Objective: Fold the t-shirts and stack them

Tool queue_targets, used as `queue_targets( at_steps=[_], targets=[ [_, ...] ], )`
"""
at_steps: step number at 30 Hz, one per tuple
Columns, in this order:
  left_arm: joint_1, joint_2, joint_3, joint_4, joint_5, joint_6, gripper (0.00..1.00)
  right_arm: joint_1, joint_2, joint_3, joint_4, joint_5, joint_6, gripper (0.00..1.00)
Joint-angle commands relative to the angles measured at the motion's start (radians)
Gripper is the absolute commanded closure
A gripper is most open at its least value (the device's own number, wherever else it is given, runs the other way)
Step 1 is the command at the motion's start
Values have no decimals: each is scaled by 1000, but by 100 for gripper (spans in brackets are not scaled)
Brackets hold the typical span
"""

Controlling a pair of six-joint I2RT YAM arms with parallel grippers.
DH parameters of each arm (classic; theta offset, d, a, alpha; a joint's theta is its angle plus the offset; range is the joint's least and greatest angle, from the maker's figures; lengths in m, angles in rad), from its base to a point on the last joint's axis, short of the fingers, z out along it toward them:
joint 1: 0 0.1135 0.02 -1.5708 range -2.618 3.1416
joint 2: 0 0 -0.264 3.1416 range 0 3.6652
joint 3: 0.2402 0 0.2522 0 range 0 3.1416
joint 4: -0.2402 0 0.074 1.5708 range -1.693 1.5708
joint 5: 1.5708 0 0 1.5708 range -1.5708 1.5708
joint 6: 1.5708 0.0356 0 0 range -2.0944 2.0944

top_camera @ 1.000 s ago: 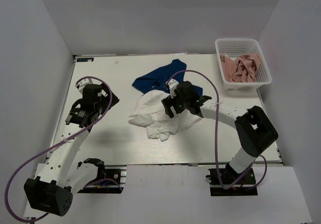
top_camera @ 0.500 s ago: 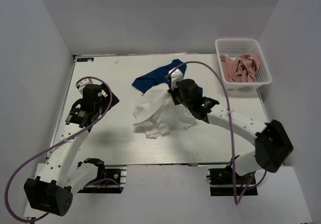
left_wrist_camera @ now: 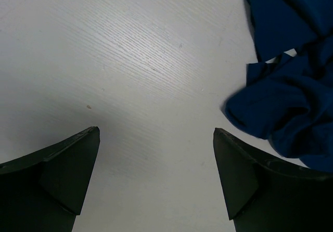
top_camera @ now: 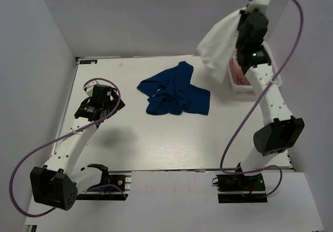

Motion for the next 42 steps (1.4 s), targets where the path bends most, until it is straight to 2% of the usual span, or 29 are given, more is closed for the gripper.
queue_targets(
  at_steps=[1, 3, 5, 6, 7, 11, 13, 14, 17, 20, 22, 23, 24, 26, 27, 32, 35, 37, 40, 42],
  targets=[
    [4, 42, 66, -14, -45, 12, 0, -130, 105, 252, -45, 3, -17, 100],
    [4, 73, 80, -23, -45, 12, 0, -207, 150, 387, -73, -50, -20, 100],
    [4, 122, 94, -23, -45, 12, 0, -255, 220, 432, -100, -86, -16, 100],
    [4, 138, 106, -23, -45, 12, 0, -270, 240, 440, -109, -165, -5, 100],
    [4, 153, 118, -23, -45, 12, 0, -319, 262, 434, -113, -190, 1, 100],
    [4, 243, 158, 24, -10, 30, 0, -388, 383, 380, -135, -293, 85, 100],
    [4, 320, 195, 47, 13, 56, 0, -442, 458, 374, -181, -398, 124, 100],
    [4, 351, 212, 61, 24, 56, 0, -465, 517, 365, -201, -525, 198, 100],
    [4, 502, 320, 61, 33, 85, 0, -494, 559, 275, -195, -676, 251, 100],
    [4, 668, 448, 47, 55, 108, 0, -497, 587, 244, -163, -693, 261, 100],
    [4, 751, 541, 37, 96, 120, 0, -497, 605, 268, -220, -692, 230, 100],
    [4, 792, 605, 37, 117, 130, 0, -491, 608, 312, -269, -692, 216, 89],
    [4, 870, 642, 25, 145, 139, 0, -491, 583, 319, -301, -693, 169, 59],
    [-10, 941, 742, 15, 145, 149, 0, -474, 544, 256, -285, -690, 152, 10],
    [-10, 975, 774, 2, 145, 150, 0, -465, 464, 229, -251, -699, 112, 10],
    [-19, 1121, 876, 27, 187, 160, 0, -401, 278, 52, -209, -710, 11, 10],
    [-19, 1169, 922, 15, 197, 160, 0, -324, 219, -51, -159, -707, -66, 10],
    [-19, 1193, 922, 55, 208, 160, 0, -305, 237, -55, -180, -710, -81, 10],
    [-19, 1227, 925, 55, 208, 147, 2, -198, 313, 15, -212, -699, -37, 10],
    [-19, 1236, 925, 55, 229, 147, 16, -149, 360, 81, -226, -698, 15, 10]
  ],
)
